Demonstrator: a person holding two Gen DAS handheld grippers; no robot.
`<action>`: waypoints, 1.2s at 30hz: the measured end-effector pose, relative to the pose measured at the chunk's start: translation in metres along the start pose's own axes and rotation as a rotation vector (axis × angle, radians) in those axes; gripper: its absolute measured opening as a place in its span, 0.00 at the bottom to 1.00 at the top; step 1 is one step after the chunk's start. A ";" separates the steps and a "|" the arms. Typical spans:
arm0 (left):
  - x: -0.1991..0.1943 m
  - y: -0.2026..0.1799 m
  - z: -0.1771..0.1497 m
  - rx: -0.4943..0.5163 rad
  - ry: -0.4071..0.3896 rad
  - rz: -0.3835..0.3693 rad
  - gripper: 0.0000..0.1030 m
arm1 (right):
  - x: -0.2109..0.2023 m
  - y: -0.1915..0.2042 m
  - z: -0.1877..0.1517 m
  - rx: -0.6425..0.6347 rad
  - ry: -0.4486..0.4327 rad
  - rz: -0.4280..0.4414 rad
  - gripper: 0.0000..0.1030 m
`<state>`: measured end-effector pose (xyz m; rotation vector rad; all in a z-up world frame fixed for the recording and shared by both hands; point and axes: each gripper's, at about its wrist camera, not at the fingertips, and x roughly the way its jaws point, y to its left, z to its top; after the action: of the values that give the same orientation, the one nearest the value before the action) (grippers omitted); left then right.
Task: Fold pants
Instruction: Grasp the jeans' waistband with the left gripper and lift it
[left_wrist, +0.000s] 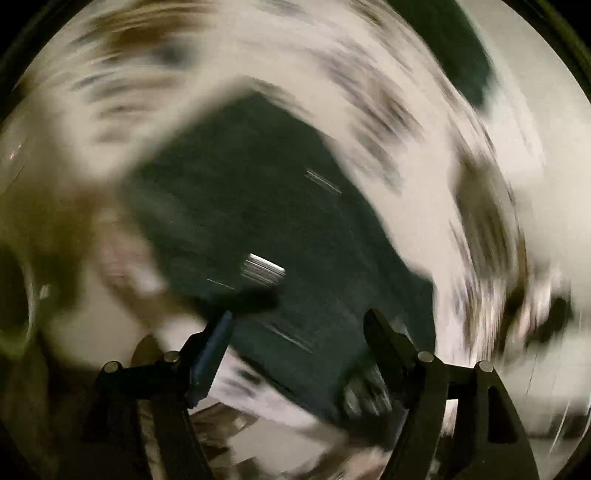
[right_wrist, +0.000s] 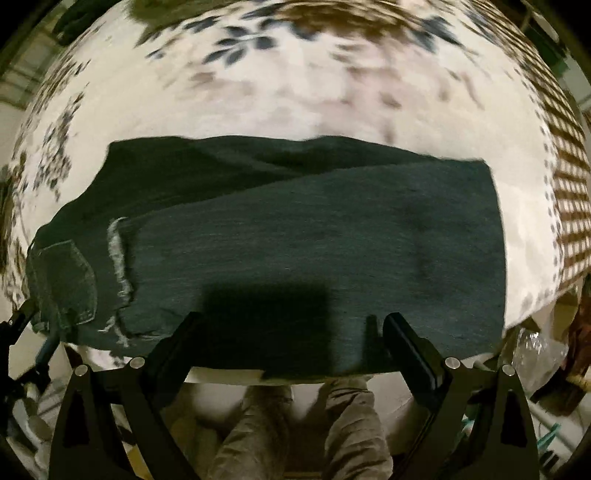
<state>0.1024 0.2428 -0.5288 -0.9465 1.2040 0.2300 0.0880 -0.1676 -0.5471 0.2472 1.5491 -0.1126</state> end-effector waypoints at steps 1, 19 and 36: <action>0.000 0.024 0.011 -0.088 -0.016 0.003 0.69 | 0.002 0.006 0.002 -0.016 0.004 -0.001 0.95; 0.037 0.055 0.051 -0.177 -0.115 -0.138 0.42 | 0.043 0.033 0.012 -0.022 0.052 -0.039 0.95; -0.074 -0.142 -0.042 0.425 -0.310 -0.173 0.15 | -0.021 -0.064 0.007 0.053 -0.069 0.055 0.95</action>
<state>0.1316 0.1484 -0.3955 -0.6103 0.8343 -0.0208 0.0802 -0.2330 -0.5320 0.3244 1.4710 -0.1181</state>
